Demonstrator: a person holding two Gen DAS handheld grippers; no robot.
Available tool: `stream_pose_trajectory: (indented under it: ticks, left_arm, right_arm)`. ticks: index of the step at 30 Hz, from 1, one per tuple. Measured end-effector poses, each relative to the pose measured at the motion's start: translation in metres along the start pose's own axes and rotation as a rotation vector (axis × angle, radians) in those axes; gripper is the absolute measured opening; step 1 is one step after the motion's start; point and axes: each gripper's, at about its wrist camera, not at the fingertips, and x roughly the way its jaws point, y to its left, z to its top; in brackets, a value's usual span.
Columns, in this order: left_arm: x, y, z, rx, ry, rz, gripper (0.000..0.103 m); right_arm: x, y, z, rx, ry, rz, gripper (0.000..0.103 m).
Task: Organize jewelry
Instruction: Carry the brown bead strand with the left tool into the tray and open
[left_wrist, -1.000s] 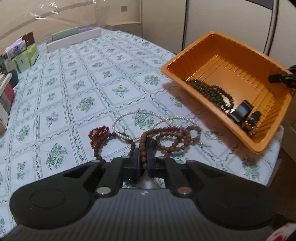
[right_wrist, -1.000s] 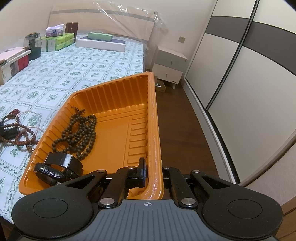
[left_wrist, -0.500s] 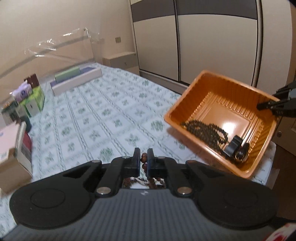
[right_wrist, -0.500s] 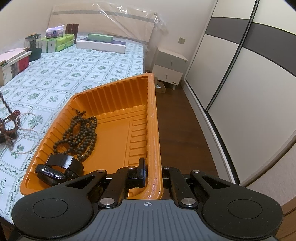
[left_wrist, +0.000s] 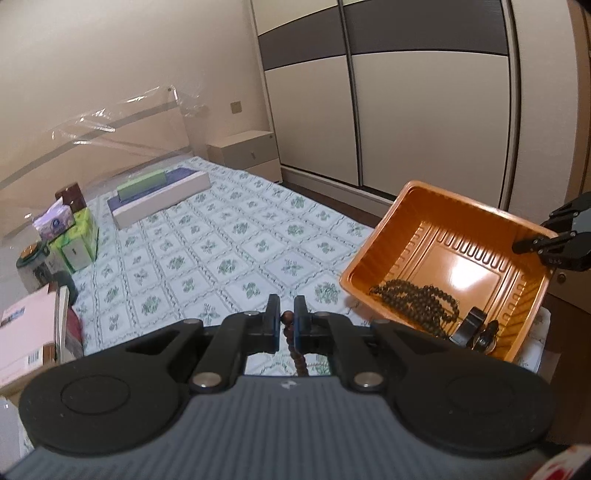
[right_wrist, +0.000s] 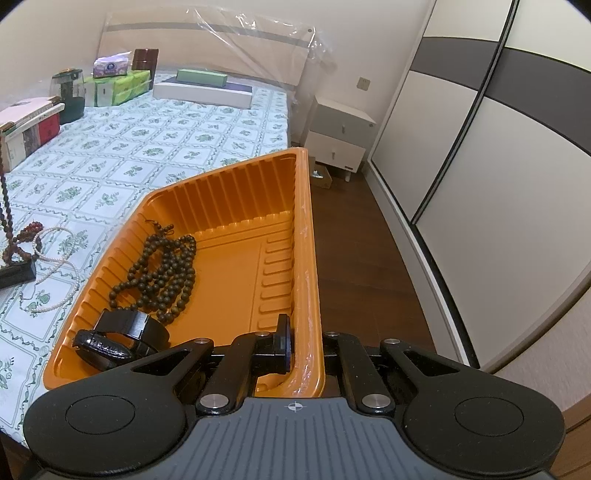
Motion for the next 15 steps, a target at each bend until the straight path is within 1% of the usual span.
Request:
stream_pose_trajectory:
  ticks: [5, 9, 15]
  left_arm:
    - [-0.004, -0.004, 0.019, 0.035, -0.033, -0.008, 0.006]
    - [-0.008, -0.007, 0.041, 0.062, -0.069, -0.014, 0.006]
    - [-0.010, -0.019, 0.075, 0.098, -0.123, -0.051, 0.006]
  right_arm:
    - [0.000, 0.000, 0.000, 0.001, 0.000, 0.000, 0.006]
    - [0.000, 0.000, 0.000, 0.001, 0.000, 0.000, 0.006]
    - [0.000, 0.000, 0.001, 0.002, -0.001, 0.000, 0.006]
